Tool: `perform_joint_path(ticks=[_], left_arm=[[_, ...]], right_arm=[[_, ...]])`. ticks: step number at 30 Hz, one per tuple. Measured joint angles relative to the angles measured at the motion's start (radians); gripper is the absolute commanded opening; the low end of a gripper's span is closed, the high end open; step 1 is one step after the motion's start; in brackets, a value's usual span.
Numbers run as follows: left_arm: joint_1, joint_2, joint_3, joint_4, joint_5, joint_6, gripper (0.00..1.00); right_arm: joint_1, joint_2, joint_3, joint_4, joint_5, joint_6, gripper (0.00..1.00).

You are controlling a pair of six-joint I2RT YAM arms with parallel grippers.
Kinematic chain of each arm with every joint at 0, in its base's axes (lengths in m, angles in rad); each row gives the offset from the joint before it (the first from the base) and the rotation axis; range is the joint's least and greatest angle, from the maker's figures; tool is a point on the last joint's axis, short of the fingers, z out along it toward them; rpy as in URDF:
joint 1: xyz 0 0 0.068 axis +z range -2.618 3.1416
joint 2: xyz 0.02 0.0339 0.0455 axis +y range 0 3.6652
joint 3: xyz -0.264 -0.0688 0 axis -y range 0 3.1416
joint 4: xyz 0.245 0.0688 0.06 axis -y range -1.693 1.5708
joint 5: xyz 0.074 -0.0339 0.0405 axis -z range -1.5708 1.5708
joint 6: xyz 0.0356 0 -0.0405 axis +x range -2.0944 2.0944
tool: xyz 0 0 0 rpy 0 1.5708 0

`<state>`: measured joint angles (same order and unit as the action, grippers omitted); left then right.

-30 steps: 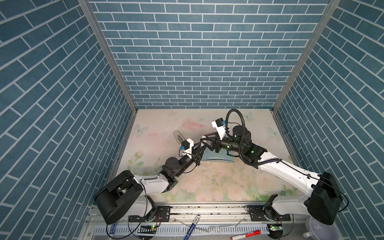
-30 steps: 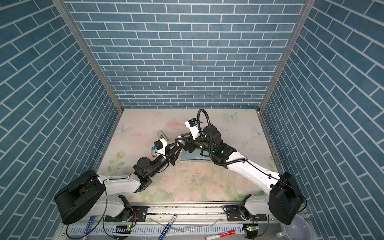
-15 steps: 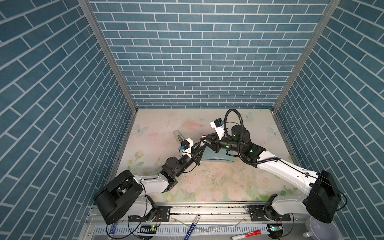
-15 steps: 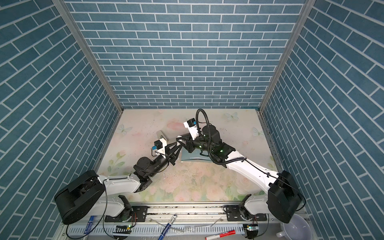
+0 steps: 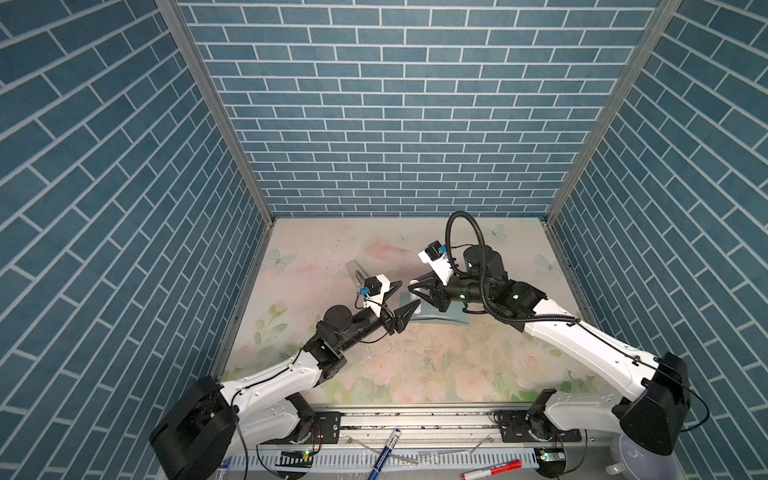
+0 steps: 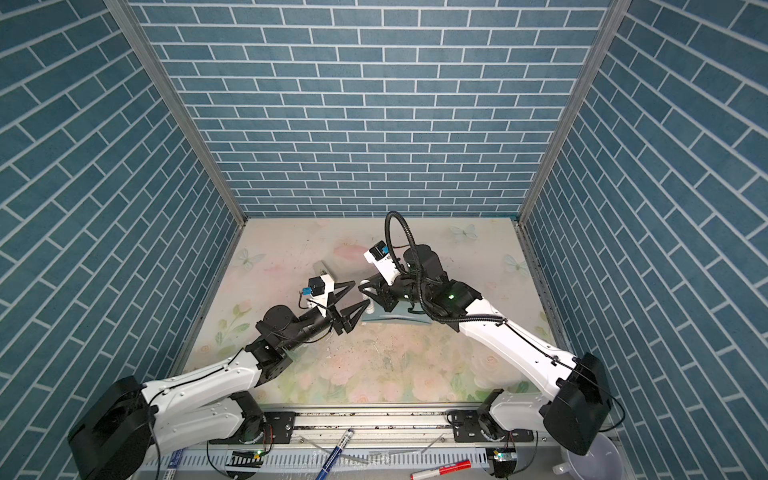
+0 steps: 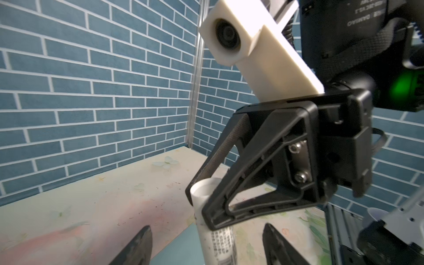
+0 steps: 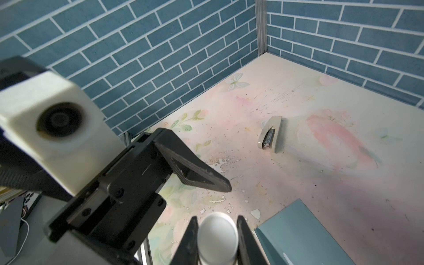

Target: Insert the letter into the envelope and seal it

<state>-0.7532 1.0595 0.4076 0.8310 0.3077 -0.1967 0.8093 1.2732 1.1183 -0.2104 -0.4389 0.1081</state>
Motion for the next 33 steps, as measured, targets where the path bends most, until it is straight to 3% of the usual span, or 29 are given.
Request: perform_joint_path(ticks=[6,14,33], left_arm=[[0.005,-0.027,0.008,-0.128,0.145,0.001,0.75],[0.023,0.031,0.008,-0.107,0.270,-0.060,0.69],[0.029,0.134,0.026,0.018,0.348,-0.150,0.47]], right_arm=[[-0.003,-0.003,0.086,-0.169,-0.066,-0.098,0.06],[-0.003,0.008,0.104,-0.263,-0.134,-0.148,0.06],[-0.003,0.058,0.117,-0.291,-0.156,-0.162,0.05]])
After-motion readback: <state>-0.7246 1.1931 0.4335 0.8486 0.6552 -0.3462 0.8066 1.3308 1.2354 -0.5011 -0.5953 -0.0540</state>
